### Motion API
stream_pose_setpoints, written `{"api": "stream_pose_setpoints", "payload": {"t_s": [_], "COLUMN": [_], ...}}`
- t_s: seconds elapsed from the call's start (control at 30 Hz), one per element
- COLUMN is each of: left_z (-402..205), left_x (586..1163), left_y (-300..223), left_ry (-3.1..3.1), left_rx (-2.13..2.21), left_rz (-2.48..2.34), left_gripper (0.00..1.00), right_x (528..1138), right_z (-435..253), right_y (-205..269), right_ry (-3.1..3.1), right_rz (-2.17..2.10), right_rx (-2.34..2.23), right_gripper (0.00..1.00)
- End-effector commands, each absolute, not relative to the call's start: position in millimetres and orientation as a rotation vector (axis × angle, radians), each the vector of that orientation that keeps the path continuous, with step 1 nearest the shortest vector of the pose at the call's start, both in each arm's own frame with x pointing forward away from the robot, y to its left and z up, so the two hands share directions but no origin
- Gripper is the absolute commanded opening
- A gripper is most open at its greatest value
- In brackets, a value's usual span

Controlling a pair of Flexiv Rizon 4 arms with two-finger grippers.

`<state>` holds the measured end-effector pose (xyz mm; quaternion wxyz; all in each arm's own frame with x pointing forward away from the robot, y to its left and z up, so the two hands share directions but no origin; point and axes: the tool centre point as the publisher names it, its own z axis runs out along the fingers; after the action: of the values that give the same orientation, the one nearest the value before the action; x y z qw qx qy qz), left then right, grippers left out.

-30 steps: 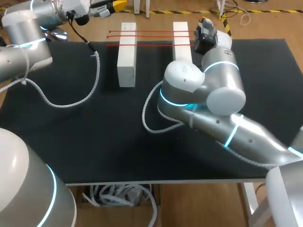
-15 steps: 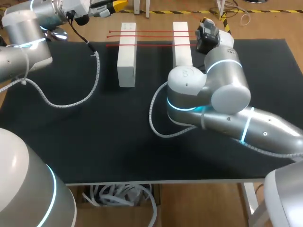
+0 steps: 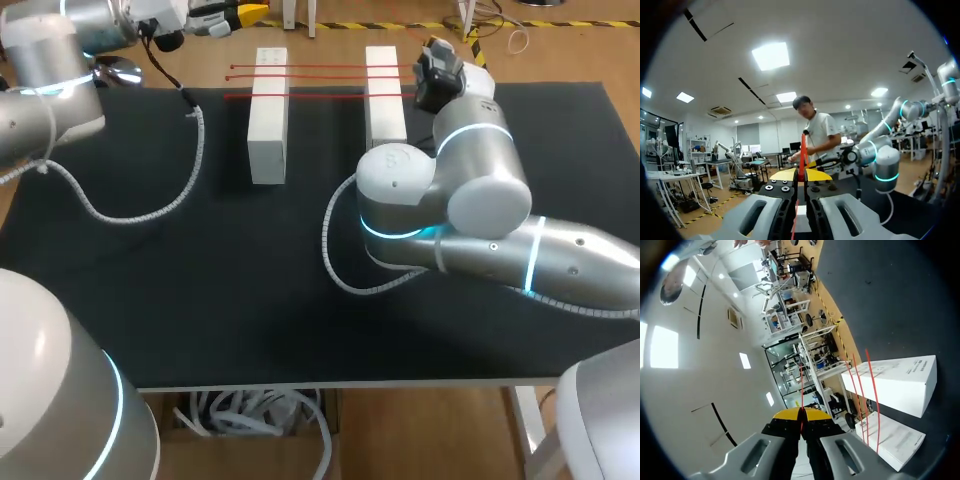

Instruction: Grab the tape and strap the tape.

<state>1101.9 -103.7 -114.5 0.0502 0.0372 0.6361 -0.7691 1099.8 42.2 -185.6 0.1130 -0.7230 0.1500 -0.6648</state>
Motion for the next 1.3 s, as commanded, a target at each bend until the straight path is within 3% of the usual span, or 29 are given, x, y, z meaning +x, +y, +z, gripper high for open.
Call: {"api": "stream_pose_setpoints", "payload": {"t_s": [0.03,0.53,0.93,1.3], "left_z": [-94,-71,-71,-57], "left_x": [1088,1079,1079,1078], "left_y": [-97,-101,-101,-106], "left_ry": [2.206,2.863,2.863,3.186], "left_rx": [0.008,-0.212,-0.212,-0.473], "left_rz": [-2.062,-1.071,-1.071,-0.141], "left_gripper": [0.00,0.00,0.00,0.00], "right_x": [1099,1099,1099,1099], "right_z": [-183,-183,-183,-183], "right_y": [42,42,42,42], "right_ry": [0.442,0.442,0.442,0.442], "right_rz": [-1.945,-1.945,-1.945,-1.945], "right_rx": [-2.132,-2.132,-2.132,-2.132], "right_gripper": [0.00,0.00,0.00,0.00]}}
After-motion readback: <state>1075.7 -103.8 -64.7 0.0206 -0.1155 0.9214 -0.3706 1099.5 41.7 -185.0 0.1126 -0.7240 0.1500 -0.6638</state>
